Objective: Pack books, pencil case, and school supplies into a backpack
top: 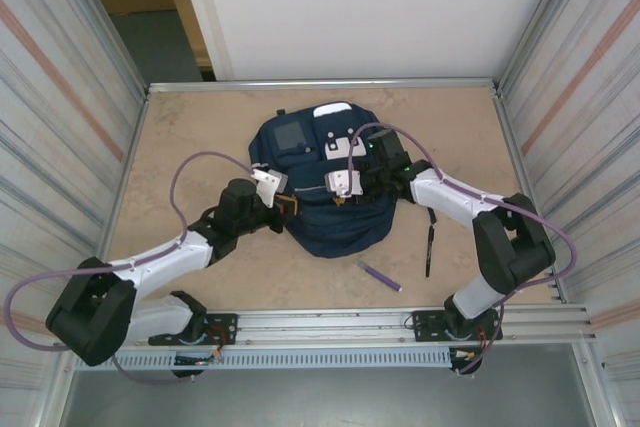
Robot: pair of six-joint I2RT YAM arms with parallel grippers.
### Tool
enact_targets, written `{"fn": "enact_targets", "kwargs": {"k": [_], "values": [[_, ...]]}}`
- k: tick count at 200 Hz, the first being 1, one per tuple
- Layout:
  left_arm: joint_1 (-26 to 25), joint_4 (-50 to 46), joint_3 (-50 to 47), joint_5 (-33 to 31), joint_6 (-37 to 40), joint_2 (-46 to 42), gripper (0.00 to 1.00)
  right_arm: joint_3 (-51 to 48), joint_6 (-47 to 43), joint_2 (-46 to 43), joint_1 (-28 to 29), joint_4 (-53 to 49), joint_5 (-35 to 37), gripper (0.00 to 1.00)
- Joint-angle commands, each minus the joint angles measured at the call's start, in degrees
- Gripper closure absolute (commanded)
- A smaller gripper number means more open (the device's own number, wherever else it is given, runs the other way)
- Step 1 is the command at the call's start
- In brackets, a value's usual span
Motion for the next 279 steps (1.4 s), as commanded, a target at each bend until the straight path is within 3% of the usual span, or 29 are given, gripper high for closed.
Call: {"fn": "enact_targets", "kwargs": {"k": [1,33,54,63,76,92,132,152,207,217,231,248,249,251,252,254,279], "values": [[-2.5,2.8,1.4,-1.7,-1.5,-1.5,1.0,-2.7,6.6,-2.3,2.0,-1.6,-0.6,0.58],[-5.9,-0.1,5.9,0.2,0.3,2.0,1.0,-2.6,10.3,-3.8,6.5,-1.3,3.3,0.58],[-6.0,1.4,6.3,1.7,-0.5,3.6,1.0,-2.4,13.5,-3.0,7.0,0.2,0.7,0.6],[-5.9,1.5,6.1,0.8,0.4,3.7,1.0,-1.7,13.6,-2.0,7.1,-0.6,0.8,0.68],[-5.4,0.1,5.8,-0.7,1.5,2.9,1.0,-0.6,11.9,-1.1,7.4,-3.3,1.8,0.93],[-2.6,-1.0,4.3,-0.6,1.7,1.0,1.0,-0.9,8.3,-1.0,7.4,-4.3,1.6,1.0],[9.6,-10.8,4.2,4.8,4.7,1.5,1.0,-0.8,-3.3,-2.2,8.5,-8.8,3.9,1.0],[13.3,-10.7,4.5,6.3,6.2,5.0,1.0,-0.7,-5.8,-2.4,8.7,-10.2,4.0,1.0],[16.2,-9.5,7.7,9.2,5.2,14.7,1.0,-1.7,-5.4,-4.9,9.3,-9.5,5.3,1.0],[16.3,-10.0,8.1,8.4,4.7,14.6,0.91,-2.8,-3.6,-5.6,9.2,-6.6,5.6,1.0],[16.3,-10.3,8.0,7.0,4.2,13.0,0.84,-4.7,1.0,-6.4,9.0,-0.5,7.1,0.73],[16.3,-10.2,7.1,5.9,3.4,8.0,0.66,-6.6,7.8,-8.5,9.0,6.7,10.3,0.59],[16.3,-10.2,7.0,5.9,3.3,7.8,0.65,-6.8,8.2,-8.6,9.0,7.1,10.4,0.55],[16.3,-10.2,6.9,5.9,3.2,6.9,0.63,-7.1,8.9,-8.9,9.0,7.9,10.6,0.2],[16.3,-10.2,6.8,5.8,3.2,6.5,0.63,-7.2,9.3,-9.1,9.0,8.3,10.6,0.1],[16.3,-10.1,6.7,5.8,3.1,5.8,0.61,-7.6,10.2,-9.5,8.9,9.1,10.8,0.02],[15.8,-9.5,5.3,5.6,4.2,-2.5,0.53,-9.6,17.5,-14.0,6.8,10.9,8.1,0.01]]}}
